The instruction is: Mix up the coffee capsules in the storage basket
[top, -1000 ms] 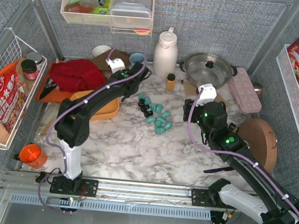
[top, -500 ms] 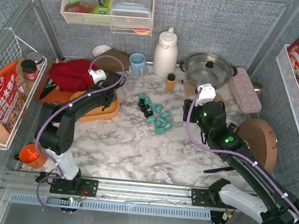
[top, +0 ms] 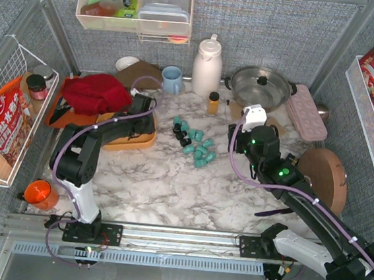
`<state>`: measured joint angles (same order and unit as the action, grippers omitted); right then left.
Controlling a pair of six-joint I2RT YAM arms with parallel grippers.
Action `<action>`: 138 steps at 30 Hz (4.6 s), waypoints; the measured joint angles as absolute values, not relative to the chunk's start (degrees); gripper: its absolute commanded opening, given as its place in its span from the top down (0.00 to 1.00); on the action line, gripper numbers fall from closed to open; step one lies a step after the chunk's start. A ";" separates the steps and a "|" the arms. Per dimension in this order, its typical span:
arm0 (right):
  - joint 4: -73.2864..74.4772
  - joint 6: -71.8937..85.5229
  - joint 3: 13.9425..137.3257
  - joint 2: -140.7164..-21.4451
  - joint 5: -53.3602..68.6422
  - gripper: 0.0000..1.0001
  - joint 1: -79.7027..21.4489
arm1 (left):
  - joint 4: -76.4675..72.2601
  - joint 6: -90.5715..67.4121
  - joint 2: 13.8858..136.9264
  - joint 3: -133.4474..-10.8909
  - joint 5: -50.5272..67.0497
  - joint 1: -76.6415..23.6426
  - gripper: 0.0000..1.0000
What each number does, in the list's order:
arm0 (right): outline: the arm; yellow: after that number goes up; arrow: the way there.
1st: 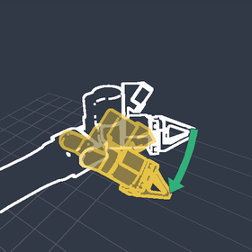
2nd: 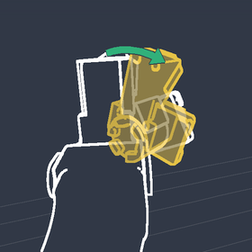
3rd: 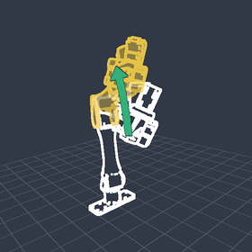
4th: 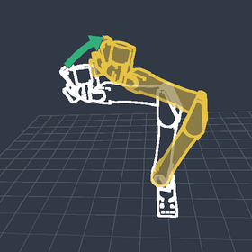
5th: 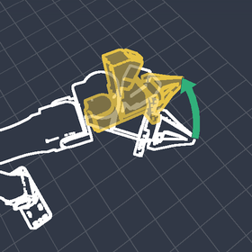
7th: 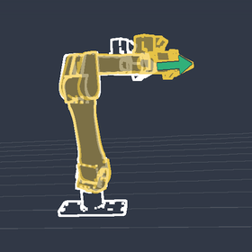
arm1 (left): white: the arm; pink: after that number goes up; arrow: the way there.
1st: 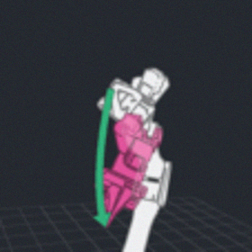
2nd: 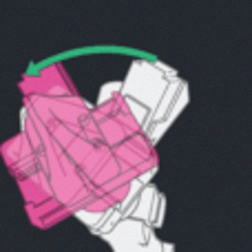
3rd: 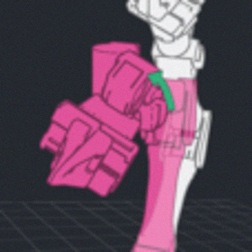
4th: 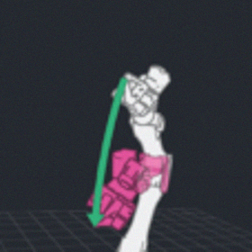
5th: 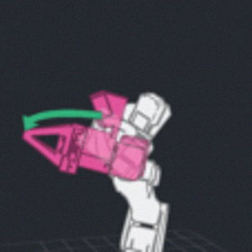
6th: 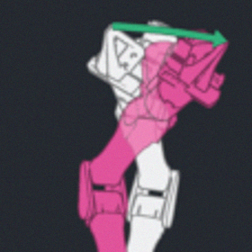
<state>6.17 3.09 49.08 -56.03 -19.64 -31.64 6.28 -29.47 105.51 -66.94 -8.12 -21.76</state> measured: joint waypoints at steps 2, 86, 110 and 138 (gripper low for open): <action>6.17 3.09 49.08 -56.23 -19.64 0.34 -31.64 | 5.19 -27.18 104.99 -64.66 -4.80 -21.80 0.61; -20.80 29.21 39.00 -94.37 -19.31 0.28 -43.68 | 7.01 -18.02 55.35 -47.03 4.69 -22.41 0.01; -16.62 24.95 40.23 -91.35 -18.37 0.66 -43.33 | 6.87 -17.93 57.10 -46.92 7.22 -22.39 0.01; 18.09 7.25 59.64 -67.31 18.57 0.66 -33.08 | -50.94 17.50 68.34 -22.98 26.57 -37.58 0.01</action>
<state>18.09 7.25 59.64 -67.31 18.57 -33.08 -50.94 17.50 68.34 -22.98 26.57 -37.58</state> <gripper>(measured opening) 0.498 0.993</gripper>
